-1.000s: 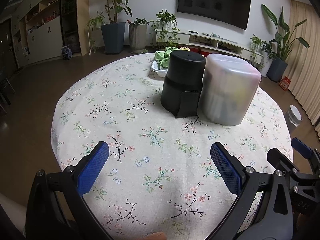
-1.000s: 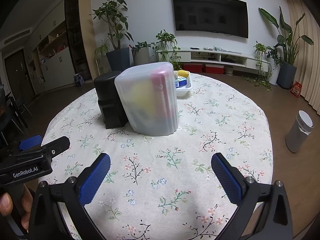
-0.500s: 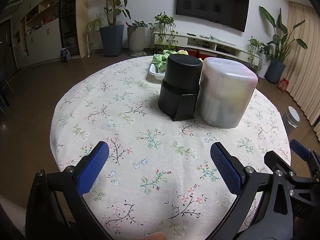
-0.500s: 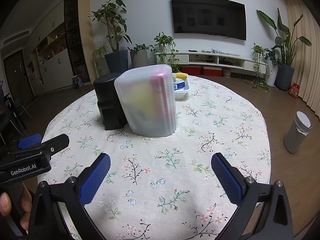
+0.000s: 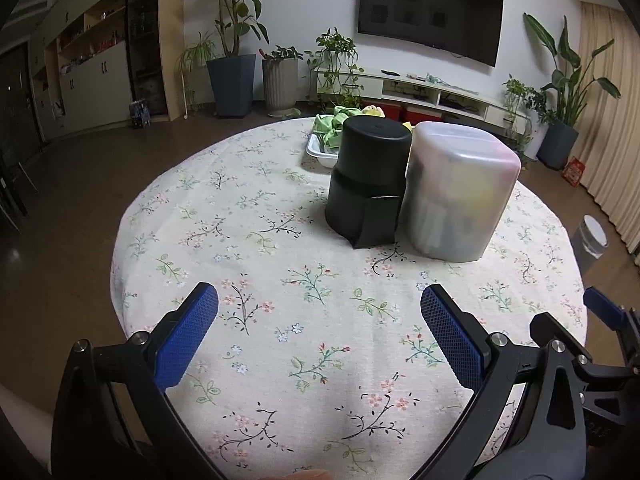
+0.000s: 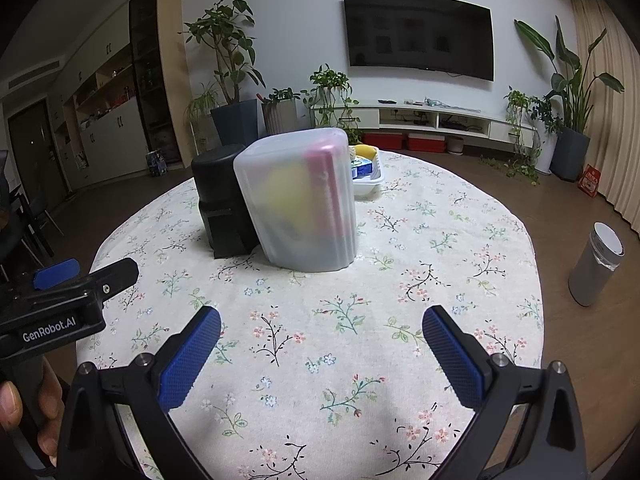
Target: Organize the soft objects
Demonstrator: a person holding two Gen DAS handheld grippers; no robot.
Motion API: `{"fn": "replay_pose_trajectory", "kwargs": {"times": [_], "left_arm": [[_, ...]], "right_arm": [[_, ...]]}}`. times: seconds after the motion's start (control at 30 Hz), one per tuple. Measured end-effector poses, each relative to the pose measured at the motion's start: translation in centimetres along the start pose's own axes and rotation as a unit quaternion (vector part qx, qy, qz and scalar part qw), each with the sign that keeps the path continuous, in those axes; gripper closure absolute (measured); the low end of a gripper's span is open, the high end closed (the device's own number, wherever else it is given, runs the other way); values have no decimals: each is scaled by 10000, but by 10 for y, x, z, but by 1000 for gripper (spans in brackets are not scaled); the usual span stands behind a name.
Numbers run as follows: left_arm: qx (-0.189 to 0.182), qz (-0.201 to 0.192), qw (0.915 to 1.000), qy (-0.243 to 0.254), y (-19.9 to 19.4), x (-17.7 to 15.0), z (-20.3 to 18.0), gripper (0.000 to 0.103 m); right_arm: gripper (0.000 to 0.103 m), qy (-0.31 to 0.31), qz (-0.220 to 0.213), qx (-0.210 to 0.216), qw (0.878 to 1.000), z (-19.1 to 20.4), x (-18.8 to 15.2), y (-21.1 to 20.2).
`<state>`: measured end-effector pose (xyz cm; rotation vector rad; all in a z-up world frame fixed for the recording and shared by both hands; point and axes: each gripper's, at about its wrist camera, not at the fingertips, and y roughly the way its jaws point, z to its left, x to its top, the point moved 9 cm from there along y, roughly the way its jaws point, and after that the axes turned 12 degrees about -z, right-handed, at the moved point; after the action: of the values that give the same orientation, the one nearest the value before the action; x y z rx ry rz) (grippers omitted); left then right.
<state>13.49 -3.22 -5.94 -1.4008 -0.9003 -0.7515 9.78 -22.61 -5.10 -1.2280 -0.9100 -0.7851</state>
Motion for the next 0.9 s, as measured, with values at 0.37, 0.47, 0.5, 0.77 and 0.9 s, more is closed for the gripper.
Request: {"fn": "replay_pose_trajectory", "kwargs": {"times": [0.37,0.47,0.5,0.77,0.9], "left_arm": [[-86,9,10000,-5,1,0,-2,0],[-121,29,9999,14,2,-1,-4,0],[-143,48,9999,12,2,-2,-4,0],[-217,77,9997,18,2,-4,-7,0],[-217,70,9997,-7,3,-4,-7,0]], "right_arm": [[0,-5,8,2,10000,-1,-1,0],[0,-8,6,-4,10000,-1,-1,0],[0,-3,3,0,10000,-1,-1,1],[0,-13,6,1,10000,-1,-1,0],[0,-6,3,2,10000,0,-1,1]]}}
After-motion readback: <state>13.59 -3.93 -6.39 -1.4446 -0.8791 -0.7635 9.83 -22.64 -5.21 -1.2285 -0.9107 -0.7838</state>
